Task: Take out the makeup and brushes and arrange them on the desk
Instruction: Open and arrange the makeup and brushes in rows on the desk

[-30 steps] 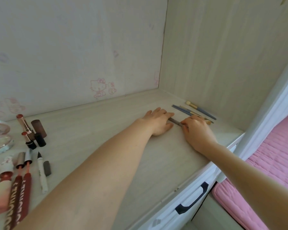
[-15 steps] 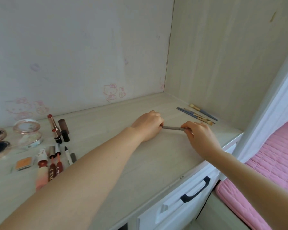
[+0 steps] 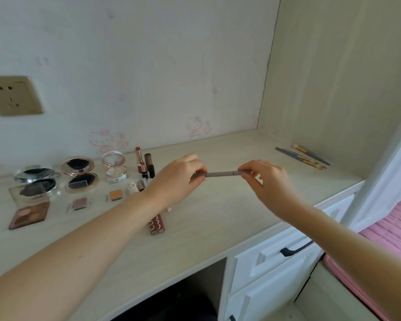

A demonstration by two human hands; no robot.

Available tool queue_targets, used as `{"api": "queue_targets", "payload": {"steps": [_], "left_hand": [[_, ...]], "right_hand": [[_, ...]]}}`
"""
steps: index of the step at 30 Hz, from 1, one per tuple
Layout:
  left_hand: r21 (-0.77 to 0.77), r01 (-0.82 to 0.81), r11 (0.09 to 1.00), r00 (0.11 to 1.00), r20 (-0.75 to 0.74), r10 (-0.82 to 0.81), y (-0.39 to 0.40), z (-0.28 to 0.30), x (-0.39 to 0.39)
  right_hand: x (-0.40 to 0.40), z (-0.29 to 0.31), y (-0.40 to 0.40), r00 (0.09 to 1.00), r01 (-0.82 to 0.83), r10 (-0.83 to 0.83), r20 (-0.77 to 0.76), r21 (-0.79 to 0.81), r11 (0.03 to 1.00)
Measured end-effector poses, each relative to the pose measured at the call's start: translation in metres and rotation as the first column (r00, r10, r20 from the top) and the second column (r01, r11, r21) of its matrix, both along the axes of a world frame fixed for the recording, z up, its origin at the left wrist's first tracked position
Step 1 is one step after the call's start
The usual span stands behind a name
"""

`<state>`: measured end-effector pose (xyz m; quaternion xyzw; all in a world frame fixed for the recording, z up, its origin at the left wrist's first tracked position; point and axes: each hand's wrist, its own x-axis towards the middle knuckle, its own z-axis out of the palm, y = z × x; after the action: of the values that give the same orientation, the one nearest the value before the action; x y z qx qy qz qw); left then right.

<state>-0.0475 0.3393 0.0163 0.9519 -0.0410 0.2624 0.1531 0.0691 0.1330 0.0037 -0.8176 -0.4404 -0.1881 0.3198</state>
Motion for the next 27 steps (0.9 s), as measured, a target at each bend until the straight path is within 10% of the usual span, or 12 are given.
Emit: {"api": "queue_targets", "payload": {"steps": [27], "left_hand": [[-0.014,-0.5,0.866,0.848,0.197,0.493,0.097,-0.05,-0.256]], "right_hand": [[-0.2,-0.034,0.166,0.929,-0.36,0.366,-0.057,0.083,0.929]]}}
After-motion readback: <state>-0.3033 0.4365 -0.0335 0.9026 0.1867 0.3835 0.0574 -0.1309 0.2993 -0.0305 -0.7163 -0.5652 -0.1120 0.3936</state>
